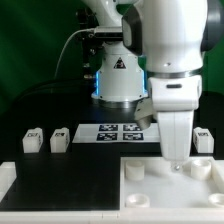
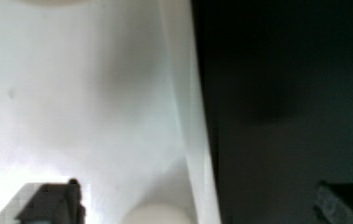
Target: Assemble one leg
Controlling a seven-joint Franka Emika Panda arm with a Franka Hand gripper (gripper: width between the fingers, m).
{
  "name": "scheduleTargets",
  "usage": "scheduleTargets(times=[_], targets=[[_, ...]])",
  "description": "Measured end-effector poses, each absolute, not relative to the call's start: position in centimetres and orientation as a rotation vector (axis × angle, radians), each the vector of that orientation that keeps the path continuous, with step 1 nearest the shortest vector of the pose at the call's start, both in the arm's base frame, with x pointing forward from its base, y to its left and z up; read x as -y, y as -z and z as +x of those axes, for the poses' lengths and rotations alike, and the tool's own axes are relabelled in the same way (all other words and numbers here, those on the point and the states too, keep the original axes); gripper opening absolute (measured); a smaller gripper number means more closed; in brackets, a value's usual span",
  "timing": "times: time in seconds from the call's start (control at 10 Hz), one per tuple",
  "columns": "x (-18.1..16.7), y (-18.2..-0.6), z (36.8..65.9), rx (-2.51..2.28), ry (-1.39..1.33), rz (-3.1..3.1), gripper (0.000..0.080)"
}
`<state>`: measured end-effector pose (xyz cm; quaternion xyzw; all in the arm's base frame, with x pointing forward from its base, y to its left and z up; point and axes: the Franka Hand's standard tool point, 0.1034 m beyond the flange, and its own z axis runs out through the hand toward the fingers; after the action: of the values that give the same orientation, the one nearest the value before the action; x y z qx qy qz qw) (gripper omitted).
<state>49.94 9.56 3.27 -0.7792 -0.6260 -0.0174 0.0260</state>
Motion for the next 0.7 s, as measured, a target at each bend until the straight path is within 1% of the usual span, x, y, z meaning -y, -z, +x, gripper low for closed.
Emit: scheduleTargets(times=[0.2, 0.3, 0.4, 0.7], targets=[[-12.3, -5.0, 50.0, 1.612, 0.06, -2.643, 0.0649], [-13.9, -5.4, 49.9, 1.37, 0.072, -2.775, 0.0649], [-15.4, -5.5, 49.7, 1.216, 0.09, -2.841, 0.0649], [-15.2, -5.3, 49.7, 0.796, 0.072, -2.958, 0.0649]])
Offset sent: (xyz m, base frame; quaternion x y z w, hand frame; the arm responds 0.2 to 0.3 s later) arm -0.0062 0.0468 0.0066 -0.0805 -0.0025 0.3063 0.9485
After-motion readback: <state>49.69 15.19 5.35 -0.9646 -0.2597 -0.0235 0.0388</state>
